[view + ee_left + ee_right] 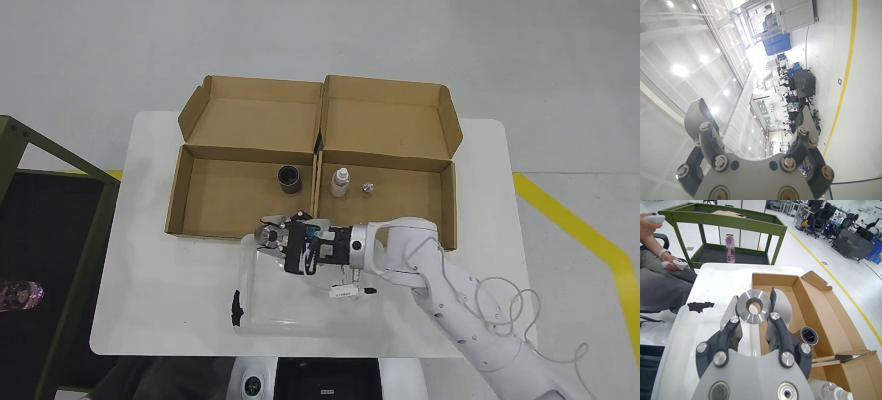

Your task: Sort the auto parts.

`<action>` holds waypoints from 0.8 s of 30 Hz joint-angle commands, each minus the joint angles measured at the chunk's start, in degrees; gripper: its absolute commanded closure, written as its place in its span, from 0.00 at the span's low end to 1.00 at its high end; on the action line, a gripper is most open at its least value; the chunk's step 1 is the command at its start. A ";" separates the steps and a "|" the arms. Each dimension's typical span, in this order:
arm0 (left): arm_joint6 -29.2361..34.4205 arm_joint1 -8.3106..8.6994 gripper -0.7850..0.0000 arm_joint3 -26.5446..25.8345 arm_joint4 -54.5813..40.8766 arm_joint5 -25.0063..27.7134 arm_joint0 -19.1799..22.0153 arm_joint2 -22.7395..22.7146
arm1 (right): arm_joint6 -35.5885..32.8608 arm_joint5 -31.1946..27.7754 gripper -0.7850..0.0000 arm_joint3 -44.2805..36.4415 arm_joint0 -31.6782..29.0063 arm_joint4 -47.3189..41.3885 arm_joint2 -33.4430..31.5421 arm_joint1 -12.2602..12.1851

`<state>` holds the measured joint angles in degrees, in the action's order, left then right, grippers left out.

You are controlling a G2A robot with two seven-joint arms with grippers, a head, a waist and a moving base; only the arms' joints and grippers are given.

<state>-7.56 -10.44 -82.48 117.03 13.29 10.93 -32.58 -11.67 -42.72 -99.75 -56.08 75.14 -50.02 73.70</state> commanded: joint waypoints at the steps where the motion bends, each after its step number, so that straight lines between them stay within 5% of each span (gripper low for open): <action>1: 0.00 0.00 0.00 0.00 0.00 0.00 0.00 0.00 | -1.19 0.98 1.00 0.91 1.22 -0.69 0.25 0.25; 24: 0.00 0.00 0.00 0.00 0.00 0.00 0.00 0.00 | -11.82 6.64 1.00 19.21 16.00 -6.12 8.42 5.01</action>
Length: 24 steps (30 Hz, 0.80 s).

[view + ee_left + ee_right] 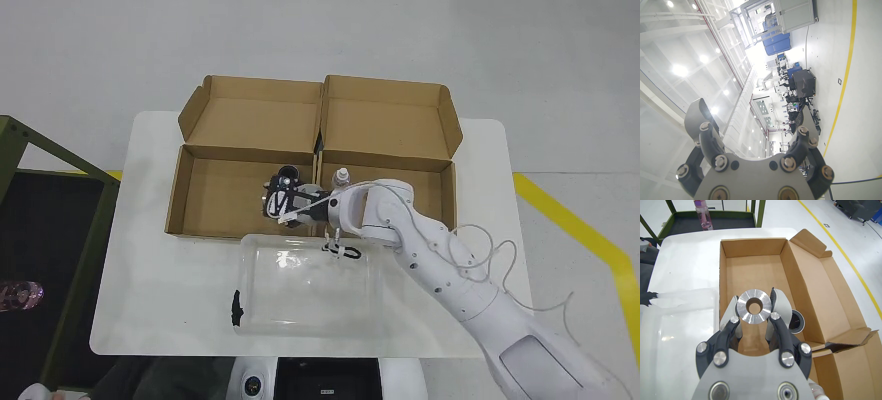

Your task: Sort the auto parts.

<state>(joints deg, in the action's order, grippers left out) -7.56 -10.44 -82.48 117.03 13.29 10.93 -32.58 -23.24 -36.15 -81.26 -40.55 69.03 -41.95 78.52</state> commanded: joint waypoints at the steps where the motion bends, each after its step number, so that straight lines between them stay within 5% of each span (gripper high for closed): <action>1: 0.00 0.00 0.00 0.00 0.00 0.00 0.00 0.00 | -0.48 0.17 1.00 1.43 0.94 -0.04 0.70 0.41; 24: 0.00 0.00 0.00 0.00 0.00 0.00 0.00 0.00 | -4.61 1.35 1.00 14.24 7.09 -0.02 6.77 4.90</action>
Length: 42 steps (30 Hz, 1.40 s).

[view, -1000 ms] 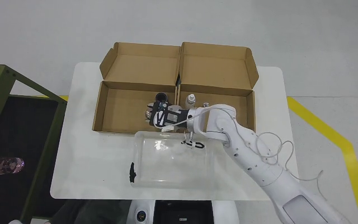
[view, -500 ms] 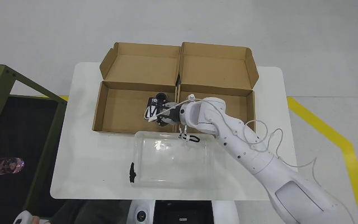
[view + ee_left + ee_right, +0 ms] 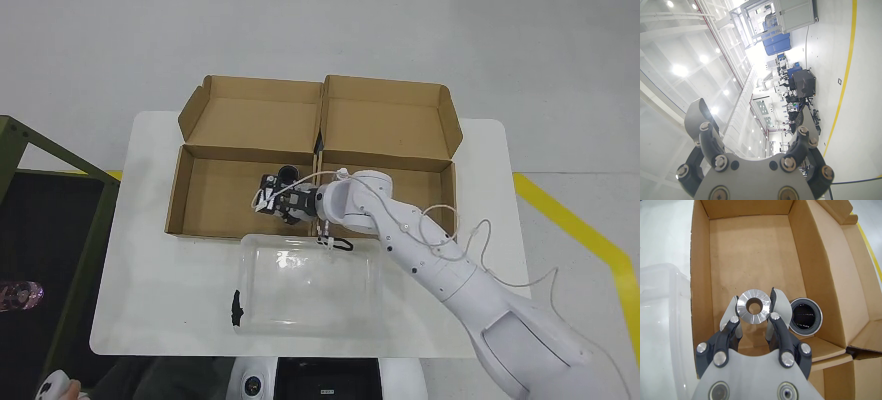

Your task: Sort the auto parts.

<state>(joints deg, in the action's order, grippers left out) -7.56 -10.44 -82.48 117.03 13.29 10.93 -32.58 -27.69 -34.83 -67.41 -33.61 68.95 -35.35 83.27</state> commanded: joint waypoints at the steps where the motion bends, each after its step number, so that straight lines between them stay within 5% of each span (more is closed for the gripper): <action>1: 0.00 0.00 0.00 0.00 0.00 0.00 0.00 0.00 | -0.26 0.12 1.00 0.81 0.30 0.12 0.34 0.32; 10: 0.00 0.00 0.00 0.00 0.00 0.00 0.00 0.00 | -1.67 -0.30 1.00 4.56 1.75 0.50 1.87 1.84; 27: 0.00 0.00 0.00 0.00 0.00 0.00 0.00 0.00 | -2.65 -1.18 0.73 7.73 2.59 1.79 2.44 3.46; 42: 0.00 0.00 0.00 0.00 0.00 0.00 0.00 0.00 | -3.85 -3.08 0.62 1.99 0.53 2.72 -1.22 2.29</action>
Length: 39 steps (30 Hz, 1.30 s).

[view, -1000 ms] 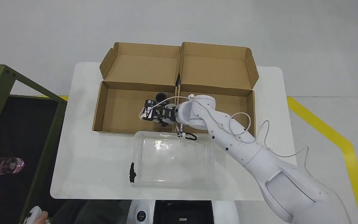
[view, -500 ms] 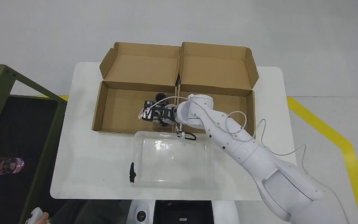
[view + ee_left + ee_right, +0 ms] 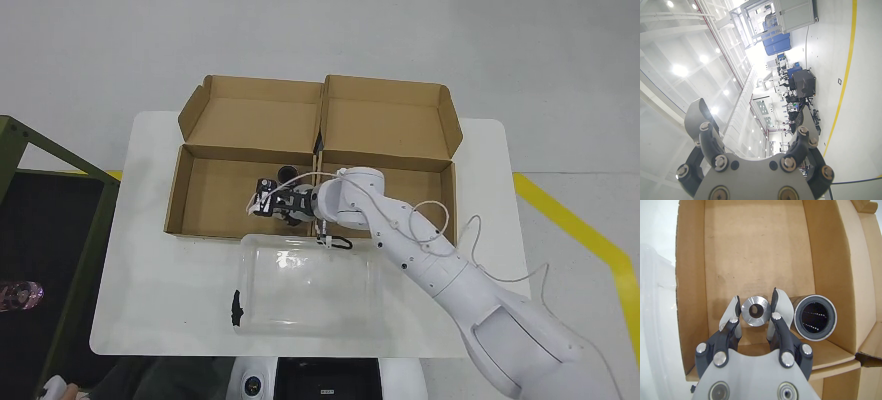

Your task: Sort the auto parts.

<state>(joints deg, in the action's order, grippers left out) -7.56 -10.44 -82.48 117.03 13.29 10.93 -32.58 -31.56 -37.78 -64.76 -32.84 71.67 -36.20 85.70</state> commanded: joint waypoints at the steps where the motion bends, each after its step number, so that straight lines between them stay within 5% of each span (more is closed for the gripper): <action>1: 0.00 0.00 0.00 0.00 0.00 0.00 0.00 0.00 | 0.00 -0.27 0.62 -1.30 -0.49 0.08 -0.71 -0.27; 18: 0.00 0.00 0.00 0.00 0.00 0.00 0.00 0.00 | 0.05 -5.33 0.57 -22.40 -8.55 -2.31 -11.27 -4.19; 27: 0.00 0.00 0.00 0.00 0.00 0.00 0.00 0.00 | -0.89 -8.85 0.56 -36.99 -17.47 -3.44 -21.05 -7.39; 39: 0.00 0.00 0.00 0.00 0.00 0.00 0.00 0.00 | 5.11 -12.54 0.53 -46.02 -29.83 -4.23 -36.61 -10.96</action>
<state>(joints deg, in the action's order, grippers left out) -7.56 -10.44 -82.48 117.03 13.29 10.93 -32.58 -27.16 -50.11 -110.49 -61.66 67.54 -71.25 75.01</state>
